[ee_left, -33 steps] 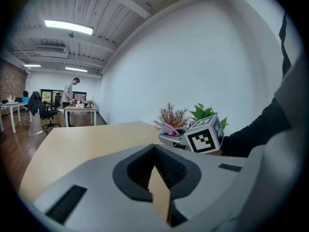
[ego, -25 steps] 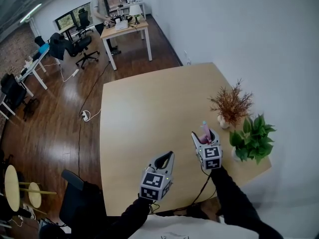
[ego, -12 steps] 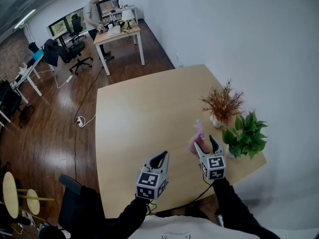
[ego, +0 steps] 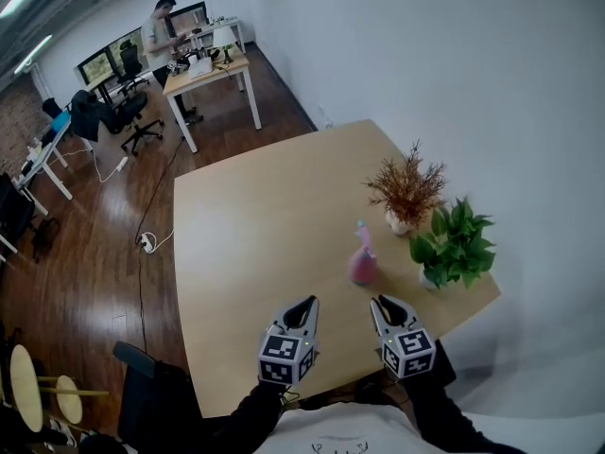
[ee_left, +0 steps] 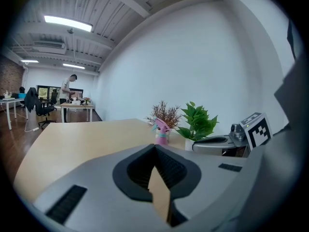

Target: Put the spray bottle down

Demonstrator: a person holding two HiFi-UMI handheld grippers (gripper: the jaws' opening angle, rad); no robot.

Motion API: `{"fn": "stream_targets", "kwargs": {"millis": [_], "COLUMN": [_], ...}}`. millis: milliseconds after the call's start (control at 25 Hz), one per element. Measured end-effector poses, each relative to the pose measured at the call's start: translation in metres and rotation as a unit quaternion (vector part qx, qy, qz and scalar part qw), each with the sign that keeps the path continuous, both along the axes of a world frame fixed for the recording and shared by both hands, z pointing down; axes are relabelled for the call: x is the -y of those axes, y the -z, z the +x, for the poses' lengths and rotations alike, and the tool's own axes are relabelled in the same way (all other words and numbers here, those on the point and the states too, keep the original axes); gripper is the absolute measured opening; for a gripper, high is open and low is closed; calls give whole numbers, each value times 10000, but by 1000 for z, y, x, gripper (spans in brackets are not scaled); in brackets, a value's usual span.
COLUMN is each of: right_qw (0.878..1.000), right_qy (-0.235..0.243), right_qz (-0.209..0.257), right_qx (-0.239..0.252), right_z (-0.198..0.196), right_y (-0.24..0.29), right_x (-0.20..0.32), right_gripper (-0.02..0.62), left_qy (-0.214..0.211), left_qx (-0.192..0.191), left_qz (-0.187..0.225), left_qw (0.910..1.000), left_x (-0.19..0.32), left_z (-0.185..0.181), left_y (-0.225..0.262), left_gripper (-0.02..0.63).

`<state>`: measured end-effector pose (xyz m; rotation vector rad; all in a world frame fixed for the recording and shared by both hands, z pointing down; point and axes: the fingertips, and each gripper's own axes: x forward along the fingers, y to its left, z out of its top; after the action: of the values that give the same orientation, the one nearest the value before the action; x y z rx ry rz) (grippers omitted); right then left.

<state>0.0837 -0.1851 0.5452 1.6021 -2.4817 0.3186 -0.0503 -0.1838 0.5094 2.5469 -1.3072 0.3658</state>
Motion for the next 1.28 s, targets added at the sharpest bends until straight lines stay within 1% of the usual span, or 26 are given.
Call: {"fn": "stream_targets", "kwargs": {"millis": [80, 240, 480, 720, 880, 1280], "right_qw": [10000, 9998, 9987, 9978, 9975, 9979], "right_qy": [-16, 115, 70, 71, 48, 119], "right_qz": [52, 127, 477, 650, 702, 642], "right_qx": [2, -53, -189, -72, -52, 1], "right_z": [3, 5, 19, 30, 34, 31], "right_y": [11, 36, 85, 120, 126, 129], "right_x": [-4, -6, -1, 1, -3, -5], "right_gripper": [3, 3, 3, 3, 3, 3], "left_qy": [-33, -70, -242, -249, -257, -331], "left_qx": [-36, -144, -87, -80, -151, -94], "left_qz": [33, 199, 549, 758, 794, 776], "left_qw": [10000, 9997, 9982, 9968, 9964, 9964], "left_x": [-3, -4, -4, 5, 5, 7], "left_z": [4, 9, 21, 24, 27, 38], "left_y": [3, 17, 49, 76, 83, 85], "left_gripper": [0, 0, 0, 0, 0, 0]}}
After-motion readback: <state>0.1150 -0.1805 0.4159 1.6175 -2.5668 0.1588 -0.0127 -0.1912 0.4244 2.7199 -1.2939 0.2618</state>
